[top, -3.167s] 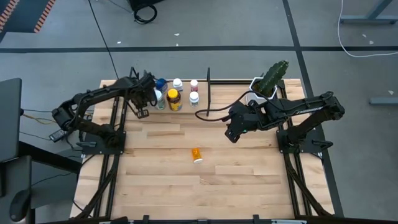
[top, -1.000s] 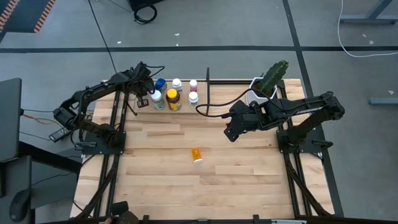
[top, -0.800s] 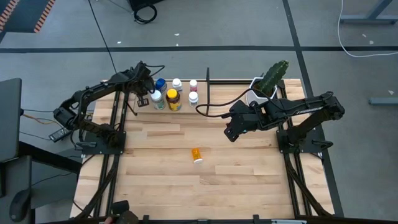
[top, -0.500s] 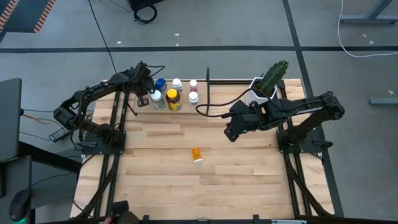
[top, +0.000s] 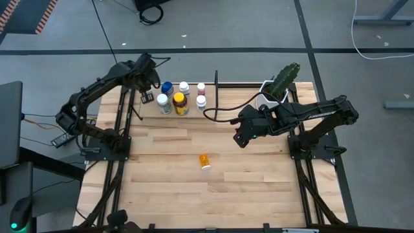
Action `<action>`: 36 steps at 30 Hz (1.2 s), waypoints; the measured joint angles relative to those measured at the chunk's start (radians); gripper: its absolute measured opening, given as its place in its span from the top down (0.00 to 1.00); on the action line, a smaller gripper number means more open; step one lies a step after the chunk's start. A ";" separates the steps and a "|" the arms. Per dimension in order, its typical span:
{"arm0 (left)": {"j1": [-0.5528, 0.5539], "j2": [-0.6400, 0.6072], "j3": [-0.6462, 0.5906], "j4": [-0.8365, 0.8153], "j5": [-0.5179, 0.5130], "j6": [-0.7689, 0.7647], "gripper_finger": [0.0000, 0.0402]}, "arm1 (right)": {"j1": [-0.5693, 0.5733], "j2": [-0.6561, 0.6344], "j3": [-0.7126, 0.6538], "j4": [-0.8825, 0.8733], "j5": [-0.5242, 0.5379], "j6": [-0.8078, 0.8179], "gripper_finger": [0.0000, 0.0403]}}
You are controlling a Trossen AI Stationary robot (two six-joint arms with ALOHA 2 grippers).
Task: Pick and place medicine bottles onto shelf by color
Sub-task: Put the orange pill bottle on the shelf
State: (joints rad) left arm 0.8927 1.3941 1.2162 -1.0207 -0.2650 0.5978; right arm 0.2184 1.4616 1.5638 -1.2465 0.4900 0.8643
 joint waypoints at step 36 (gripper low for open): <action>-1.017 0.163 0.331 0.086 0.075 -0.944 0.34 | 0.026 -0.255 0.000 -0.172 0.061 0.024 0.30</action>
State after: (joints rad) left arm -0.1245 1.5567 1.5467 -0.9349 -0.1897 -0.3466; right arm 0.2443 1.2064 1.5639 -1.4180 0.5511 0.8882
